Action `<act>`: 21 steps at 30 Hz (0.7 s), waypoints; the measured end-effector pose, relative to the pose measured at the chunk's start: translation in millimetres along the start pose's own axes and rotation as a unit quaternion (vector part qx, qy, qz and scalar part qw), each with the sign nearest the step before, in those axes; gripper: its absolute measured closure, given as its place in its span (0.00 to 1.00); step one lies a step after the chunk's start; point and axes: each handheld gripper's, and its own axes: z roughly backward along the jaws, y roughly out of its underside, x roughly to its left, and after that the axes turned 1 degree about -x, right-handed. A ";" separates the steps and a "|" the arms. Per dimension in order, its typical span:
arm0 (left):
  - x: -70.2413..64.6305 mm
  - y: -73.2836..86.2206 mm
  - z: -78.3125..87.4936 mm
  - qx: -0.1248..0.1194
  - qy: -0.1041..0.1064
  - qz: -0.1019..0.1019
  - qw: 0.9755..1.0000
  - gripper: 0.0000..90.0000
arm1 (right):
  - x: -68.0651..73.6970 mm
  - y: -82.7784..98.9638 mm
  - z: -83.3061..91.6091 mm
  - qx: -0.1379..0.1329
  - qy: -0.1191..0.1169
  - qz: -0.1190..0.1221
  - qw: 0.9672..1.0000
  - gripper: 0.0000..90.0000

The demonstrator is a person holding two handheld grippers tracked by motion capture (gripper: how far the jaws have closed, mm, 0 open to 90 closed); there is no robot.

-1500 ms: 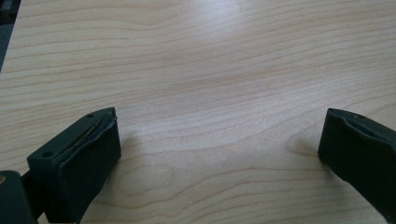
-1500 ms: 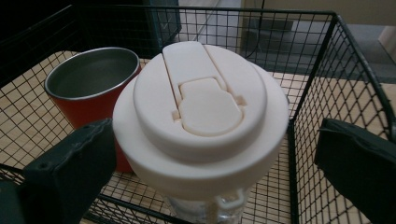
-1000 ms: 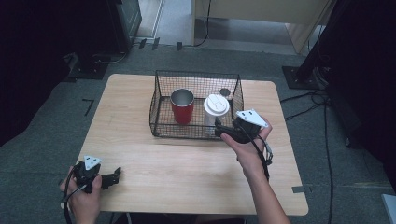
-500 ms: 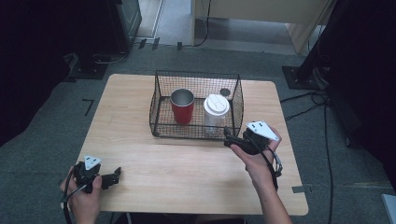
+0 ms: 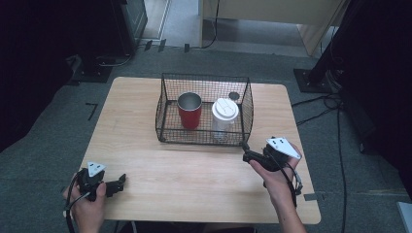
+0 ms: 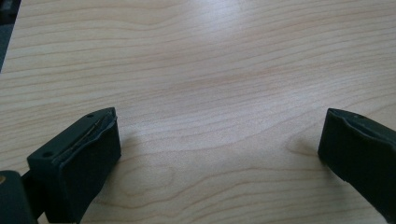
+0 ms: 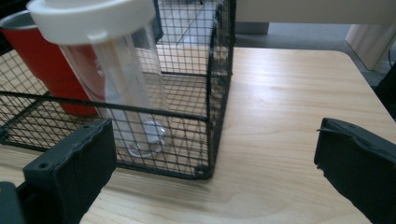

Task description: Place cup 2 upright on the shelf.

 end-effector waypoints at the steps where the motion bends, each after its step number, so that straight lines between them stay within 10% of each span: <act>1: 0.0 0.0 0.0 0.000 0.000 0.000 1.000 0.00 | -2.2 2.2 0.6 0.001 0.003 -0.001 1.000 0.00; 21: 0.1 0.0 0.1 0.001 0.000 -0.001 1.000 0.00 | -47.7 45.6 12.9 0.027 0.048 -0.029 0.998 0.00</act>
